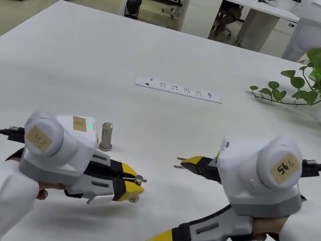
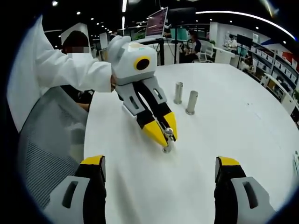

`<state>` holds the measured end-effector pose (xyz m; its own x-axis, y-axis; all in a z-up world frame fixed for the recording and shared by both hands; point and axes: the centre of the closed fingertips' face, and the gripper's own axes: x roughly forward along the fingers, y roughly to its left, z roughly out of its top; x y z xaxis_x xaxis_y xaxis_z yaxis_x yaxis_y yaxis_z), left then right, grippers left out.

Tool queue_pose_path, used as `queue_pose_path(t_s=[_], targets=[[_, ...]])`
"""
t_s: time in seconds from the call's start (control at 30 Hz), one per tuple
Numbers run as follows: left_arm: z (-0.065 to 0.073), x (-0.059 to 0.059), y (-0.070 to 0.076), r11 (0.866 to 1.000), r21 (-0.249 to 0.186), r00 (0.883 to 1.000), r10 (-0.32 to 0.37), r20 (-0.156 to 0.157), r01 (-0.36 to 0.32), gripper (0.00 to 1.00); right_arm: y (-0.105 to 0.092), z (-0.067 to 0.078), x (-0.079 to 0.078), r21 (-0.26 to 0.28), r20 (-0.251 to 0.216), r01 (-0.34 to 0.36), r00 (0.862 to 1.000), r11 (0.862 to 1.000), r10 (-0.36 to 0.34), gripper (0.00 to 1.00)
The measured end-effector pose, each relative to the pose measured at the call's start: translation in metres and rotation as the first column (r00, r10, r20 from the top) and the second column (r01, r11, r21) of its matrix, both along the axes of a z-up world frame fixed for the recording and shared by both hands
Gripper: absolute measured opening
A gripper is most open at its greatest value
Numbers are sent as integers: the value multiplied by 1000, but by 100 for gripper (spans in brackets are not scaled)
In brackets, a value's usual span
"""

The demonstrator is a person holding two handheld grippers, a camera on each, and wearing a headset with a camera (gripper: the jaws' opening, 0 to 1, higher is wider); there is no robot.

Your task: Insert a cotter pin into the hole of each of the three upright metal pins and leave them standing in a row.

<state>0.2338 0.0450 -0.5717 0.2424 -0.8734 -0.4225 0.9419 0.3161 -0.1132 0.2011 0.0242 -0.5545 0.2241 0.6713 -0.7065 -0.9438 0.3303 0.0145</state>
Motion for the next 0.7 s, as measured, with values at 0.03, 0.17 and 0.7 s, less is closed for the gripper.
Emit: queue_pose_path(t_s=[0.03, 0.17, 0.7], targets=[[0, 0, 0, 1000, -2, 1000, 3, -3, -3, 6, 1, 0, -1, 0, 0, -1, 1000, 1000, 1, 96], [0, 0, 0, 1000, -11, 999, 22, -46, -22, 7, 2, 0, -2, 0, 0, -3, 1000, 1000, 3, 96], [6, -2, 27, 996, 21, 995, 83, -57, -82, 37, -2, 12, -9, 15, 27, 7, 1000, 1000, -7, 96]])
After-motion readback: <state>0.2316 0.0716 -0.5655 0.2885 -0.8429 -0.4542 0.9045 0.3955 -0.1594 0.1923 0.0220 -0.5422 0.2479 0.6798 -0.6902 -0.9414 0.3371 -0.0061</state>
